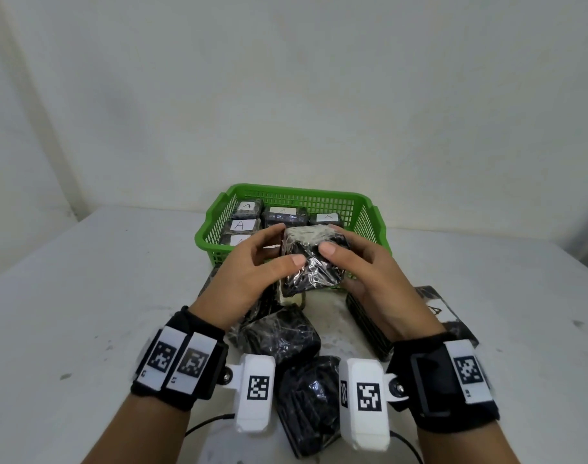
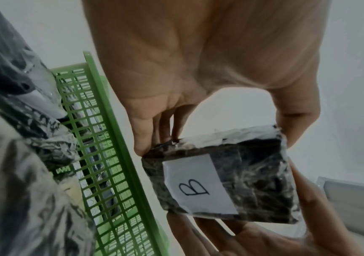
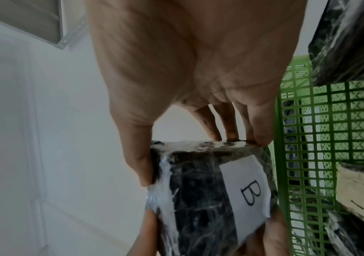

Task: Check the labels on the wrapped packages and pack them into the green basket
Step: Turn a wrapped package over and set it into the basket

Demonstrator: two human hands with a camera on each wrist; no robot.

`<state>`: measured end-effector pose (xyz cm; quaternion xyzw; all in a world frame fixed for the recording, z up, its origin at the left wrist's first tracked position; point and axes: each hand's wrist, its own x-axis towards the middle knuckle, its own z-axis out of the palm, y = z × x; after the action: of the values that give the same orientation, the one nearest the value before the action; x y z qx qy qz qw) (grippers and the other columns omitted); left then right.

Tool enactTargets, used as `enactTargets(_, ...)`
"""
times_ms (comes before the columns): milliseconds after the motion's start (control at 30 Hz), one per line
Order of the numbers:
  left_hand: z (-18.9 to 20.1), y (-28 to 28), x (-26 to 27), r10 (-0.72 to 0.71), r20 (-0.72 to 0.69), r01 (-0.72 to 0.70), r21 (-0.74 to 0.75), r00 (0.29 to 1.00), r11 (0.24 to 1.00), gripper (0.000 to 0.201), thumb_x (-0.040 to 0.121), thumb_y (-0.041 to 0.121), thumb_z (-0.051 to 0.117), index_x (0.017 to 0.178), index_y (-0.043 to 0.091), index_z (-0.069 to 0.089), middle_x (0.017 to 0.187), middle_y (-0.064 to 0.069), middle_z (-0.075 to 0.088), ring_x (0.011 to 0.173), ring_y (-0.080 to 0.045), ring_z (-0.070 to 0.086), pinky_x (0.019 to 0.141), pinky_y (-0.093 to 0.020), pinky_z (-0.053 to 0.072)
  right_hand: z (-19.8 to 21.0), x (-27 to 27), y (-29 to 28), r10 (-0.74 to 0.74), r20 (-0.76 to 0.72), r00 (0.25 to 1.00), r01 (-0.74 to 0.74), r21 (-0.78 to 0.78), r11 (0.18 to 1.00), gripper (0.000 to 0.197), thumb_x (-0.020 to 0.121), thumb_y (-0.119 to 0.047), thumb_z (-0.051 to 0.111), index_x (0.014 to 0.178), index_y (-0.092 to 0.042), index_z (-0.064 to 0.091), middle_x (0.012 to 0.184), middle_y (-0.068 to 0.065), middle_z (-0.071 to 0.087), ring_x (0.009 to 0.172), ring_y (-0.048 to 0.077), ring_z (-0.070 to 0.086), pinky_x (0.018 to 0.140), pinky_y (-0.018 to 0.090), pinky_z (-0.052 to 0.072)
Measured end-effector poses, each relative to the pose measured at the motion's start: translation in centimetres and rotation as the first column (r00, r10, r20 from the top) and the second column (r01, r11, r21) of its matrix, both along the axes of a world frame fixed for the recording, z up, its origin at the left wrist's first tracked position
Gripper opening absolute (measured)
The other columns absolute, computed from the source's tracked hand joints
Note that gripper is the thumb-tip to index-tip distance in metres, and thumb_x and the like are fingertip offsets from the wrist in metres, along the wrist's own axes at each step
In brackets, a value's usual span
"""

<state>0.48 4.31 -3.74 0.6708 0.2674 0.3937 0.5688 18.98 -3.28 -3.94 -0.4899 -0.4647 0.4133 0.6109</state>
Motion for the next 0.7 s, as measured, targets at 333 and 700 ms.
enactTargets(333,-0.05,0.29,-0.24,-0.017,-0.048,0.017,0.004,0.999,1.000,0.092,0.070,0.063,0.079,0.144,0.017,0.049,0.137,-0.002,0.062,0.129,-0.020,0.058,0.113,-0.049,0.039,-0.08,-0.13,-0.14,0.014,0.093,0.996,-0.014,0.002,1.000,0.088,0.063,-0.044,0.088,0.142,-0.015,0.061,0.123,-0.001,0.078,0.114,0.016,0.074,0.111,0.046,0.051)
enactTargets(700,0.07,-0.02,-0.16,-0.006,-0.087,0.003,-0.028,0.996,1.000,0.089,0.065,0.069,0.076,0.137,0.020,0.056,0.130,0.003,0.067,0.122,-0.014,0.062,0.110,-0.049,0.044,0.04,-0.35,0.02,0.002,0.008,1.000,-0.002,-0.068,0.998,0.066,0.069,-0.048,0.090,0.122,-0.013,0.072,0.116,0.002,0.079,0.109,0.015,0.074,0.104,0.041,0.056)
